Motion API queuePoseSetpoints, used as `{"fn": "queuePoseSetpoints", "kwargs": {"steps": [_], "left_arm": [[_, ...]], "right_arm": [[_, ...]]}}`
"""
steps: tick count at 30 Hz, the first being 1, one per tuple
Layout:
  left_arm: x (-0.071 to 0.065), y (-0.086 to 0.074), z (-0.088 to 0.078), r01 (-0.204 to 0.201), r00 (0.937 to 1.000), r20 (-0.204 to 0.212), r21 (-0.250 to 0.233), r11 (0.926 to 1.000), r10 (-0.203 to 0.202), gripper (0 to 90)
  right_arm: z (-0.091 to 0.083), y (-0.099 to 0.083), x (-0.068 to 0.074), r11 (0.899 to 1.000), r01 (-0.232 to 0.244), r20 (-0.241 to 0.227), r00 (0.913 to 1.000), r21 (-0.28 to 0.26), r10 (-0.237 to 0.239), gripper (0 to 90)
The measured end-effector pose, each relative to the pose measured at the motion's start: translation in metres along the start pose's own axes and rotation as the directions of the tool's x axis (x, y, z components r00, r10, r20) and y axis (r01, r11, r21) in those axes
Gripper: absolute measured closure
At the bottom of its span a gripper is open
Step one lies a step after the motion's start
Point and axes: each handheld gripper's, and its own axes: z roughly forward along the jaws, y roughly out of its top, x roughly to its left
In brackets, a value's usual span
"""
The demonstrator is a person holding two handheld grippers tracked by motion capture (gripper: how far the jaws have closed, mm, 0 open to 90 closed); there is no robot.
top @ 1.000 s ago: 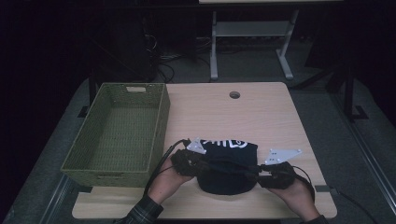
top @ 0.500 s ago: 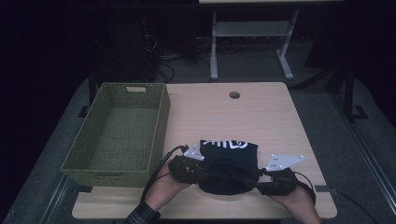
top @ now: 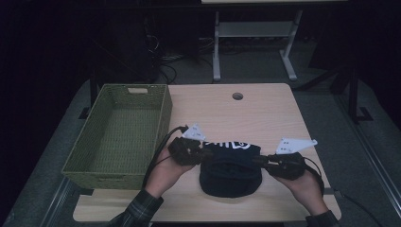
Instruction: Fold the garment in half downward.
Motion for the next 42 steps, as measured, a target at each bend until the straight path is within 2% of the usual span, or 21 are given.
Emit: {"fn": "queuePoseSetpoints", "kwargs": {"steps": [2, 6, 11, 15, 21, 22, 27, 31, 34, 37, 42], "left_arm": [[0.009, 0.007, 0.007, 0.006, 0.9999, -0.010, 0.003, 1.0000, -0.006, 85.7], [0.028, 0.017, 0.028, 0.063, 0.9980, -0.001, -0.001, 0.9980, -0.063, 89.8], [0.039, 0.019, 0.052, 0.072, 0.9974, 0.008, 0.047, 0.9963, -0.072, 90.0], [0.038, 0.011, 0.070, 0.071, 0.9971, 0.022, 0.091, 0.9933, -0.074, 90.0], [0.034, 0.000, 0.086, 0.082, 0.9961, 0.020, 0.129, 0.9882, -0.086, 90.0], [0.034, -0.001, 0.087, 0.071, 0.9970, 0.020, 0.143, 0.9872, -0.075, 90.0], [0.034, -0.007, 0.096, 0.067, 0.9974, 0.013, 0.166, 0.9839, -0.071, 90.0], [0.032, -0.010, 0.104, 0.053, 0.9985, 0.002, 0.178, 0.9826, -0.054, 90.0], [0.031, -0.008, 0.107, 0.030, 0.9995, -0.014, 0.195, 0.9803, -0.028, 90.0], [0.028, -0.008, 0.111, -0.003, 0.9996, -0.027, 0.215, 0.9767, 0.009, 90.0], [0.029, -0.008, 0.112, 0.000, 0.9997, -0.025, 0.216, 0.9764, 0.005, 90.0]], "right_arm": [[0.007, 0.003, -0.004, 1.000, 0.003, 0.001, 1.0000, 0.015, -0.003, 82.4], [0.018, 0.004, -0.010, 0.999, 0.007, -0.011, 0.9999, 0.041, -0.006, 87.2], [0.023, -0.001, -0.007, 0.998, 0.002, -0.032, 0.9995, 0.060, 0.000, 89.5], [0.028, -0.010, -0.003, 0.996, -0.002, -0.048, 0.9988, 0.088, 0.006, 89.7], [0.041, -0.023, 0.004, 0.990, 0.008, -0.078, 0.9969, 0.140, 0.003, 89.8], [0.044, -0.025, 0.006, 0.989, 0.007, -0.083, 0.9965, 0.149, 0.006, 89.8], [0.053, -0.030, 0.014, 0.982, 0.010, -0.102, 0.9947, 0.188, 0.010, 89.9], [0.067, -0.038, 0.024, 0.974, 0.026, -0.127, 0.9919, 0.224, 0.003, 90.0], [0.071, -0.039, 0.031, 0.973, 0.048, -0.138, 0.9903, 0.226, -0.017, 90.0], [0.074, -0.039, 0.035, 0.972, 0.047, -0.132, 0.9911, 0.229, -0.016, 90.0], [0.074, -0.040, 0.035, 0.975, 0.045, -0.134, 0.9909, 0.218, -0.016, 90.0]]}}
